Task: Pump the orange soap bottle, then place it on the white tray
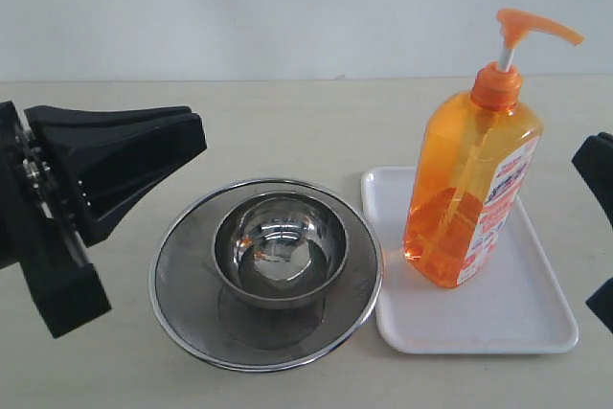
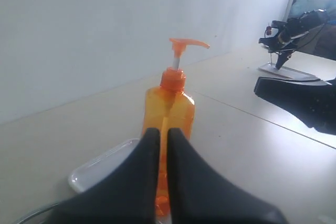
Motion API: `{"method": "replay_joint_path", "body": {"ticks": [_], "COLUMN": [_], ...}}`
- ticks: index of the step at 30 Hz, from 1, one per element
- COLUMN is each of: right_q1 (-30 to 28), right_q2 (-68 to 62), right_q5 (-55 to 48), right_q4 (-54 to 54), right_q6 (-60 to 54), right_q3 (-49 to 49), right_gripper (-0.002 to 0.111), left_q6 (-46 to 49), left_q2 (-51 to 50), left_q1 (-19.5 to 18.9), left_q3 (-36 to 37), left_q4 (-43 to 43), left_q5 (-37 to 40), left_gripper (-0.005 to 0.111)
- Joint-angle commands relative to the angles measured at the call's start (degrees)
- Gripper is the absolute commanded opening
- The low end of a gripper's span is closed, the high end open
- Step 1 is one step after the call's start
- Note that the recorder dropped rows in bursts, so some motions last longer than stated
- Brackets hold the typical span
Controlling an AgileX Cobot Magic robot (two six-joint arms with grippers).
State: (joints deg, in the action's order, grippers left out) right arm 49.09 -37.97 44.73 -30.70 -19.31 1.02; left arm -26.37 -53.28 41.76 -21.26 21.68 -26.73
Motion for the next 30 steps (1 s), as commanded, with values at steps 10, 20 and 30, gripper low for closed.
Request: {"method": "replay_joint_path", "body": {"ticks": [10, 20, 30], "right_q1": [0.0, 0.0, 0.0], "right_q2": [0.1, 0.1, 0.1], "right_q5": [0.0, 0.0, 0.8], "right_q4": [0.0, 0.1, -0.3], "right_q6": [-0.1, -0.1, -0.1], "right_q3": [0.3, 0.3, 0.3], "right_gripper": [0.000, 0.000, 0.000], "left_q6": [-0.9, 7.0, -1.7], "left_q2": [0.9, 4.5, 18.3], "left_q1": [-0.2, -0.7, -17.1], "left_q3": [0.4, 0.4, 5.2], "left_q4": [0.2, -9.0, -8.8], "left_q5": [-0.2, 0.1, 8.8], "left_gripper": [0.005, 0.005, 0.005]}}
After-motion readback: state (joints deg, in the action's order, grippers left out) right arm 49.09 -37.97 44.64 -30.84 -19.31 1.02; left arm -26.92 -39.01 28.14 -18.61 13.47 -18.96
